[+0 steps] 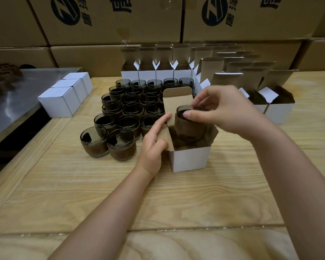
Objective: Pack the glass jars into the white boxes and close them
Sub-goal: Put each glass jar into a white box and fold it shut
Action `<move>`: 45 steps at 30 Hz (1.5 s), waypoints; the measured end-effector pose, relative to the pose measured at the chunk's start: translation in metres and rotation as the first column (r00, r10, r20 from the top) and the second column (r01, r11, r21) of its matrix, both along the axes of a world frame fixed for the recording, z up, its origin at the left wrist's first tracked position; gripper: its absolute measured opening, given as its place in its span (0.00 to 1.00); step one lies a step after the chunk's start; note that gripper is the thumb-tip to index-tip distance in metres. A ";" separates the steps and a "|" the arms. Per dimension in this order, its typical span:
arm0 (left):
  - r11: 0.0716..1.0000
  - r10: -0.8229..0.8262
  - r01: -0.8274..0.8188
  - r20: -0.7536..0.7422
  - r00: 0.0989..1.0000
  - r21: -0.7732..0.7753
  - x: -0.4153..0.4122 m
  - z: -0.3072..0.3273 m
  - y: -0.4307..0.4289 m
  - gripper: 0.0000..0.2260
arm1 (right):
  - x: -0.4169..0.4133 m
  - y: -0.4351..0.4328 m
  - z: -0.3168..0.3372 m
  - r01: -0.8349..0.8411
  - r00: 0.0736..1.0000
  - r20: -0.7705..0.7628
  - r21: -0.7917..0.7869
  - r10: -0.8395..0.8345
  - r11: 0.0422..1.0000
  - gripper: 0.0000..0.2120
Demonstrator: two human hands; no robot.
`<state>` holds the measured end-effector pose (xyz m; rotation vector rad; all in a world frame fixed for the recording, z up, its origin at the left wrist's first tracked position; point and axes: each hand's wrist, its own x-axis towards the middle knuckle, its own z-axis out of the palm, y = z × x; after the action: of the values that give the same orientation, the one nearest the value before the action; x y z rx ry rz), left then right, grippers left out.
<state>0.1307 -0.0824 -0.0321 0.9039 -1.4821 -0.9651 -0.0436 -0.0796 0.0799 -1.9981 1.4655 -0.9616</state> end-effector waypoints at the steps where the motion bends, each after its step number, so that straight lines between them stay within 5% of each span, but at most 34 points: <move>1: 1.000 -0.003 0.003 -0.004 1.000 0.002 0.000 0.000 0.000 0.32 | 0.001 -0.001 -0.004 -0.012 1.000 -0.024 0.011 0.013 1.000 0.16; 14: 1.000 -0.015 0.015 -0.017 1.000 0.013 -0.002 0.000 0.001 0.32 | 0.017 0.006 -0.025 -0.090 0.889 -0.450 0.012 0.086 0.996 0.16; 23: 1.000 -0.003 0.003 -0.001 1.000 -0.006 -0.001 0.002 0.002 0.32 | 0.022 -0.003 -0.012 -0.023 0.787 -0.589 0.268 0.183 0.963 0.21; 26: 1.000 -0.022 0.022 -0.034 0.999 0.000 -0.002 0.003 0.003 0.32 | 0.018 -0.001 -0.021 -0.035 0.923 -0.379 0.070 0.059 0.997 0.10; 29: 1.000 -0.015 0.015 -0.033 0.999 0.000 -0.002 0.003 0.004 0.32 | 0.012 0.000 -0.036 0.142 0.979 0.178 -0.226 -0.103 0.964 0.05; 31: 1.000 -0.012 0.012 -0.029 1.000 0.002 -0.001 0.003 0.004 0.32 | 0.008 -0.001 -0.049 0.256 0.804 0.585 -0.182 -0.105 0.949 0.11; 33: 1.000 -0.016 0.017 -0.038 0.999 0.009 -0.001 0.004 0.005 0.32 | 0.005 -0.003 -0.064 0.282 0.587 0.797 -0.033 -0.145 0.959 0.15; 35: 1.000 -0.020 0.021 -0.048 0.999 0.013 -0.002 0.005 0.006 0.31 | 0.003 -0.007 -0.080 0.216 0.517 0.829 0.116 -0.214 0.970 0.17; 38: 1.000 -0.016 0.016 -0.063 0.998 0.001 -0.002 0.004 0.005 0.31 | 0.007 -0.007 -0.095 -0.012 0.553 0.806 0.262 -0.212 0.965 0.14; 45: 1.000 -0.009 0.014 -0.221 0.975 0.020 -0.008 0.004 0.008 0.23 | 0.010 -0.004 -0.096 -0.038 0.676 0.727 0.202 -0.124 0.979 0.14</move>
<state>0.1232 -0.0741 -0.0279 0.7768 -1.2908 -1.0565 -0.0341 -0.0832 -0.0165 -1.1762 1.0729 -1.3668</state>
